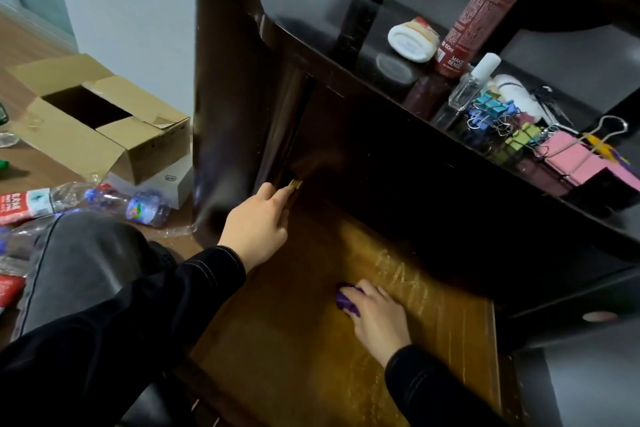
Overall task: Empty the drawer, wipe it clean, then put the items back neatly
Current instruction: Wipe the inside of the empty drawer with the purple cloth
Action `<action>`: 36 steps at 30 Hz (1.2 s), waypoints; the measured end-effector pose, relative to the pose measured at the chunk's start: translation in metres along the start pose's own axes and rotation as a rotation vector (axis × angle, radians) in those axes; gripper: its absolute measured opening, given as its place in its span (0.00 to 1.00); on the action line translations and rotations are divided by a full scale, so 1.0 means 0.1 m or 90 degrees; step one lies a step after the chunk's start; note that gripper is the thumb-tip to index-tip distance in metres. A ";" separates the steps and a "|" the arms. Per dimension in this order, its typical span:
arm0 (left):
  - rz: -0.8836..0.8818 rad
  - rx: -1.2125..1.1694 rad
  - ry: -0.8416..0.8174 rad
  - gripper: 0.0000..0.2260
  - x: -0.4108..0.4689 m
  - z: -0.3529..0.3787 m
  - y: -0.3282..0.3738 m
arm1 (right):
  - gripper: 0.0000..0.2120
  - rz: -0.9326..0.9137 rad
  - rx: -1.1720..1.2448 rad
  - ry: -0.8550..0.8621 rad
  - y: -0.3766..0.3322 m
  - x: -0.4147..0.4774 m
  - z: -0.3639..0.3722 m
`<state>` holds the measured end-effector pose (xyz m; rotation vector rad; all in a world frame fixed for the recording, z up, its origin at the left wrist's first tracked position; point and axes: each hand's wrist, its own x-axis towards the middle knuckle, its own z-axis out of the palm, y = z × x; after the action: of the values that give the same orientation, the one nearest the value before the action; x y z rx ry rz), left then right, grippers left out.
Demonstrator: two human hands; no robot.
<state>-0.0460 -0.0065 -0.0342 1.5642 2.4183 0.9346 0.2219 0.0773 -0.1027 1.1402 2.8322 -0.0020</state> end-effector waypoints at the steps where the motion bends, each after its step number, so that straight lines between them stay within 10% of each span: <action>1: 0.000 0.000 0.002 0.23 0.00 0.01 -0.01 | 0.22 0.013 0.002 0.003 0.05 0.07 -0.03; 9: 0.006 0.008 0.006 0.24 0.02 0.04 -0.03 | 0.17 0.301 -0.011 -0.048 0.47 1.10 -0.20; 20: 0.008 0.000 0.004 0.23 0.00 0.00 0.00 | 0.19 -0.017 0.000 -0.001 -0.02 -0.14 0.06; 30: 0.006 0.013 0.002 0.24 0.01 0.02 -0.02 | 0.17 0.322 0.029 -0.051 0.48 1.11 -0.13; 36: 0.013 0.011 0.003 0.24 0.00 0.01 -0.01 | 0.16 0.182 -0.014 0.008 0.34 0.60 -0.15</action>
<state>-0.0463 -0.0059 -0.0354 1.5976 2.4243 0.9248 0.2009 0.1437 -0.0914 1.5324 2.6451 0.0567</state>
